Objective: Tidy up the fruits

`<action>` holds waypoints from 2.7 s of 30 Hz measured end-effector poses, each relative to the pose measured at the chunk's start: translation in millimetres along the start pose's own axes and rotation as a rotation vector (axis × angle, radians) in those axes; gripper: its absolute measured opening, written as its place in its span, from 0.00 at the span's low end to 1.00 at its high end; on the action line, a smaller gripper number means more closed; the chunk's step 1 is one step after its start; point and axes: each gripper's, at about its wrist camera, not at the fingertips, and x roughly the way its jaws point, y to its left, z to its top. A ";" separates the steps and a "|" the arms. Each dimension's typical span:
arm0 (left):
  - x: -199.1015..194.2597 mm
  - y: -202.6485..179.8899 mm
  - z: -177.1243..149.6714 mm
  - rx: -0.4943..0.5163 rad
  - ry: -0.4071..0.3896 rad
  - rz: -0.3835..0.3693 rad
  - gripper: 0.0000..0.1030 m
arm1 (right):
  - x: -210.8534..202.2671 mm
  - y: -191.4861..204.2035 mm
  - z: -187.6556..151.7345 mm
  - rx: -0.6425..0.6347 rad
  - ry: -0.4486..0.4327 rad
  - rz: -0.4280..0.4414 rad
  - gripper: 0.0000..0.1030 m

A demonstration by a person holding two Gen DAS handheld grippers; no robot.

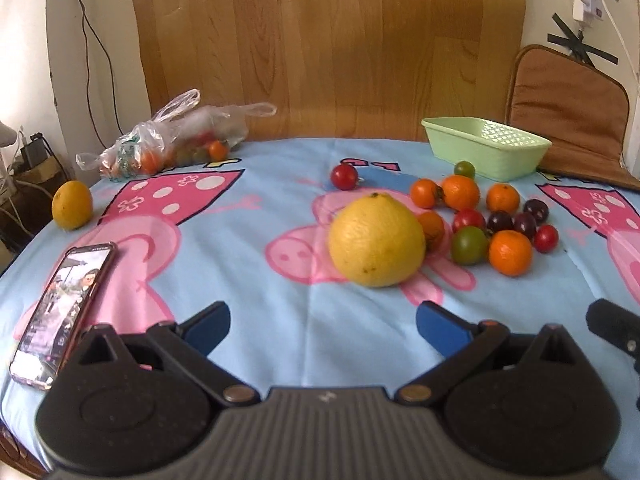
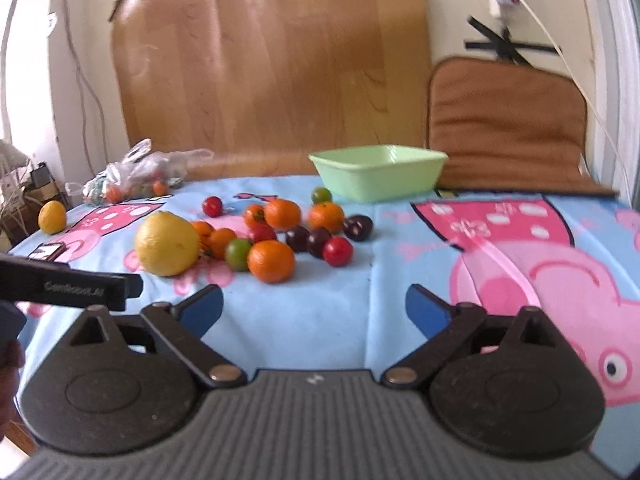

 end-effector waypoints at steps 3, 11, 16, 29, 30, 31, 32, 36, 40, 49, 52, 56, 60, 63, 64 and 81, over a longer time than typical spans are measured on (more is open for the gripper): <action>4.8 3.9 -2.0 -0.001 0.001 0.007 0.99 | 0.9 6.9 0.7 -0.037 -0.011 0.007 0.94; 11.0 16.7 -7.6 -0.032 0.010 0.009 0.99 | 2.7 19.1 -1.6 -0.078 -0.001 0.019 0.90; 11.4 20.4 -8.5 -0.036 0.007 0.013 0.99 | 5.0 24.1 -2.4 -0.093 0.007 0.033 0.90; 14.9 20.4 -12.5 -0.015 0.010 0.023 0.99 | 7.1 18.9 0.1 -0.083 -0.024 0.002 0.90; 15.8 21.1 -13.1 -0.014 0.013 0.024 0.99 | 6.4 17.7 1.6 -0.094 -0.046 -0.015 0.90; 16.6 21.6 -13.8 -0.014 0.017 0.026 0.99 | 5.8 16.5 3.5 -0.106 -0.066 -0.031 0.90; 17.1 22.0 -14.7 -0.015 0.019 0.027 0.99 | 5.6 14.3 5.5 -0.116 -0.081 -0.042 0.91; 19.6 23.0 -16.7 -0.018 0.028 0.027 1.00 | 10.5 4.2 15.1 -0.162 -0.116 -0.077 0.98; 19.2 22.8 -17.0 -0.012 0.022 0.027 1.00 | 18.6 -0.4 22.4 -0.274 -0.102 -0.072 1.00; 19.9 23.2 -19.8 -0.003 0.001 0.021 1.00 | 8.1 0.6 38.5 -0.369 -0.235 -0.104 1.00; 21.5 29.1 -21.3 -0.038 0.006 -0.008 1.00 | 2.7 2.4 42.6 -0.359 -0.255 -0.056 1.00; 20.4 35.0 -21.1 -0.043 0.006 0.006 1.00 | -3.6 10.8 42.0 -0.336 -0.274 0.005 1.00; 9.6 45.5 -11.8 -0.029 -0.060 0.032 0.99 | 3.1 26.9 36.8 -0.374 -0.222 0.097 0.74; -4.7 52.5 3.4 -0.003 -0.137 -0.031 0.99 | 17.5 36.9 36.9 -0.380 -0.140 0.189 0.58; -7.6 54.6 9.6 -0.008 -0.152 -0.077 0.98 | 22.2 41.1 37.6 -0.376 -0.117 0.224 0.56; 56.4 55.1 33.0 -0.117 0.056 -0.486 0.64 | 98.5 87.0 34.6 -0.494 0.100 0.426 0.61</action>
